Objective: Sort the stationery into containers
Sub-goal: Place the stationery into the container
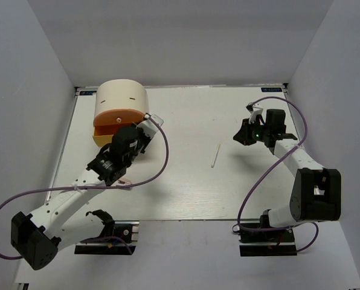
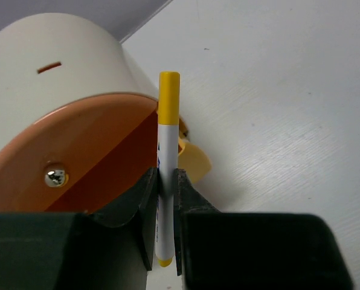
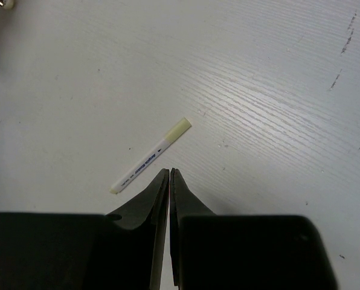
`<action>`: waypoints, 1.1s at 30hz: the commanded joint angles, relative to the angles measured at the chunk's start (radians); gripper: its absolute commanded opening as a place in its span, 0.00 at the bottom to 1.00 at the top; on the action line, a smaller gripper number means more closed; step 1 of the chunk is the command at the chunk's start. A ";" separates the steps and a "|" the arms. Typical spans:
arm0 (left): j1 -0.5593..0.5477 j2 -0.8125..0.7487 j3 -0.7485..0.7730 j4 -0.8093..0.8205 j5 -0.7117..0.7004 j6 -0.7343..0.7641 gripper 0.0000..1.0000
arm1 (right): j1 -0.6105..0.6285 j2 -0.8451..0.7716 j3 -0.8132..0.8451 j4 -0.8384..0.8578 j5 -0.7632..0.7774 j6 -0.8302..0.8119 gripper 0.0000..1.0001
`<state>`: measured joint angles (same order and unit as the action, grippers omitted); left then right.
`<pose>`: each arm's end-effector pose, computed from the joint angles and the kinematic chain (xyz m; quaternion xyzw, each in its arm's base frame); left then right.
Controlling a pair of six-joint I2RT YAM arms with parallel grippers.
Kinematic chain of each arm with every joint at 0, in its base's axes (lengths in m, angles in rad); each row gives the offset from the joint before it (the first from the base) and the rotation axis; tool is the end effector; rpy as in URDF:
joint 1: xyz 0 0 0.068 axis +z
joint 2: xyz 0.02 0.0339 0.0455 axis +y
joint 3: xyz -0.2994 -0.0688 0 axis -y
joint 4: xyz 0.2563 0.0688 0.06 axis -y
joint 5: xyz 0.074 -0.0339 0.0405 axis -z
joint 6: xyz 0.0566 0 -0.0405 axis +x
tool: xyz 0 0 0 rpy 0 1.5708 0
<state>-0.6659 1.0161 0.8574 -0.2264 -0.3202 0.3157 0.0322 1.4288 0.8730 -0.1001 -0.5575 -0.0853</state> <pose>0.2023 -0.1363 0.3388 0.3073 0.7641 0.0341 0.5662 0.3226 0.0404 0.2512 -0.1720 0.8539 0.2355 0.4310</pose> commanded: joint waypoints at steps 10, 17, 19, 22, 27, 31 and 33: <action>0.109 -0.019 0.031 0.087 0.033 0.258 0.00 | -0.005 -0.010 -0.005 0.042 -0.019 -0.005 0.09; 0.167 -0.019 0.051 0.039 0.153 0.373 0.00 | -0.006 -0.005 -0.011 0.040 -0.022 -0.008 0.09; 0.196 -0.019 0.051 0.026 0.193 0.422 0.00 | -0.006 -0.004 -0.012 0.043 -0.025 -0.008 0.09; 0.225 0.007 0.074 -0.022 0.278 0.456 0.00 | -0.006 -0.002 -0.009 0.043 -0.025 -0.010 0.09; 0.261 0.039 0.107 -0.091 0.384 0.480 0.00 | -0.008 -0.004 -0.009 0.037 -0.018 -0.014 0.09; 0.301 0.093 0.140 -0.159 0.464 0.511 0.00 | -0.006 -0.004 -0.012 0.034 -0.015 -0.021 0.09; 0.310 0.093 0.140 -0.150 0.477 0.533 0.00 | -0.003 -0.004 -0.011 0.036 -0.013 -0.019 0.09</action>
<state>-0.3729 1.1126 0.9585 -0.3347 0.0711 0.8051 0.0322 1.4288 0.8684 -0.0944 -0.5575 -0.0895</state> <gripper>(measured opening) 0.237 0.089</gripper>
